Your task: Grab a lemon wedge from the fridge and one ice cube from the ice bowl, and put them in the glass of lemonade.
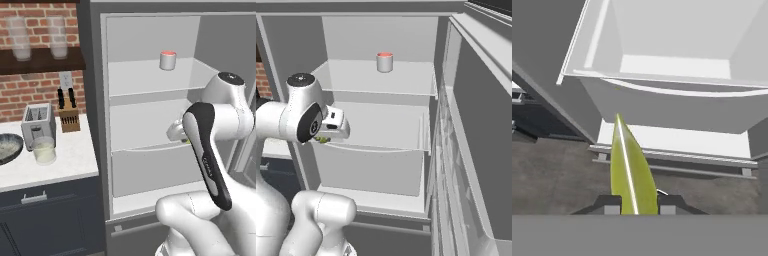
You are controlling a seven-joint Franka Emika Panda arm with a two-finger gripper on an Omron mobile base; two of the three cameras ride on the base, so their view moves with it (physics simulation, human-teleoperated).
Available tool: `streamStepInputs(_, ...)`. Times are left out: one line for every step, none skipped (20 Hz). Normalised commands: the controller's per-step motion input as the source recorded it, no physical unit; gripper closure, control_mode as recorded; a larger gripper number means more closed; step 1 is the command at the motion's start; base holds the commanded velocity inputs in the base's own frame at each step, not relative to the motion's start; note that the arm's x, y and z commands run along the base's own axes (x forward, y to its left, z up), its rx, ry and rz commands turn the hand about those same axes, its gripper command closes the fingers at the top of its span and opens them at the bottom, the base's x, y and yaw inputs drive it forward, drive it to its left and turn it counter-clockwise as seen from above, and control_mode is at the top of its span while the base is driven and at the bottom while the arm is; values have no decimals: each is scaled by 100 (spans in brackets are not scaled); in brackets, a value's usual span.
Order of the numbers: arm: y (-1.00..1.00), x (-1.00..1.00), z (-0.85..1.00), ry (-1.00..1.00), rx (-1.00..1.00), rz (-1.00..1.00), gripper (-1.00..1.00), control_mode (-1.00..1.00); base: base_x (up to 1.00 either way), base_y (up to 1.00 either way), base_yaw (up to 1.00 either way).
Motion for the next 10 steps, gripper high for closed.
streamStepInputs(0,-100,0,2,0,-3,100,-100,0,0,0)
streamStepInputs(0,-100,0,0,0,-3,100,-100,0,0,0)
streamStepInputs(0,-99,0,0,0,-2,100,-100,0,0,0)
streamStepInputs(0,-77,0,0,0,-1,100,-100,0,0,0)
streamStepInputs(0,-64,0,0,0,-1,100,-100,0,0,0)
streamStepInputs(0,-61,-4,-1,0,-2,100,-100,0,0,0)
streamStepInputs(0,-70,0,0,0,-2,100,-100,0,0,0)
streamStepInputs(0,-54,0,0,0,0,100,-100,0,0,0)
streamStepInputs(0,0,0,0,0,0,100,-100,0,0,0)
streamStepInputs(0,0,0,0,0,0,100,-100,0,0,0)
